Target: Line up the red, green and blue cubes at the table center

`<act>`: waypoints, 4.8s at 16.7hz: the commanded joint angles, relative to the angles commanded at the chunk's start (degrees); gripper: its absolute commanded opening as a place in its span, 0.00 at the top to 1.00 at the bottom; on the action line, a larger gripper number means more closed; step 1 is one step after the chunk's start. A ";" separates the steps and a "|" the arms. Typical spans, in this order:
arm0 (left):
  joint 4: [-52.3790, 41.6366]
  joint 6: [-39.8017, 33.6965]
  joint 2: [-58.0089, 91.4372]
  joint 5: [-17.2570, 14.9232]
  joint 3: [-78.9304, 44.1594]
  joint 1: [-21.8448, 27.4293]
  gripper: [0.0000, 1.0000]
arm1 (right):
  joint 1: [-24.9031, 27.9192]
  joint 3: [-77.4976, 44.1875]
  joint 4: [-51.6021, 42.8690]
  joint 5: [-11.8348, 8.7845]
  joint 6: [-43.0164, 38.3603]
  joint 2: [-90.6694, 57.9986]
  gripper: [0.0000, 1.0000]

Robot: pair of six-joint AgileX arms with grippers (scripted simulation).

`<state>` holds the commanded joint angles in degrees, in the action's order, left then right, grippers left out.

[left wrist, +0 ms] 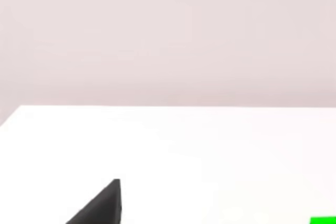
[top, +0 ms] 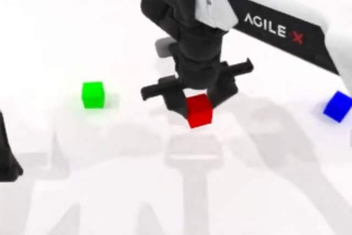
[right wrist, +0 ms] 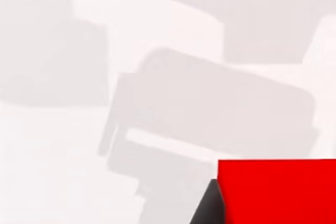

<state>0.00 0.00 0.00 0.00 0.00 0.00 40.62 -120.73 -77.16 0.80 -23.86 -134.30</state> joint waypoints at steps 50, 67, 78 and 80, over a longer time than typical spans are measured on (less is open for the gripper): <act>0.00 0.00 0.00 0.00 0.00 0.00 0.00 | 11.15 -3.42 7.85 1.15 -28.61 -9.06 0.00; -0.95 -0.27 1.40 0.01 -1.39 0.20 0.00 | 10.91 -18.75 -7.45 1.71 -27.79 -7.90 0.00; -26.24 -6.29 44.81 -0.18 -40.50 5.51 0.00 | -7.21 25.36 17.92 8.98 -7.76 42.09 0.00; -32.67 -7.76 57.19 -0.19 -50.20 6.77 0.00 | -12.14 38.67 25.00 9.46 -2.66 56.22 0.00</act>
<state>-32.67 -7.76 57.19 -0.19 -50.20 6.77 28.47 -82.06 -52.16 10.26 -26.52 -78.08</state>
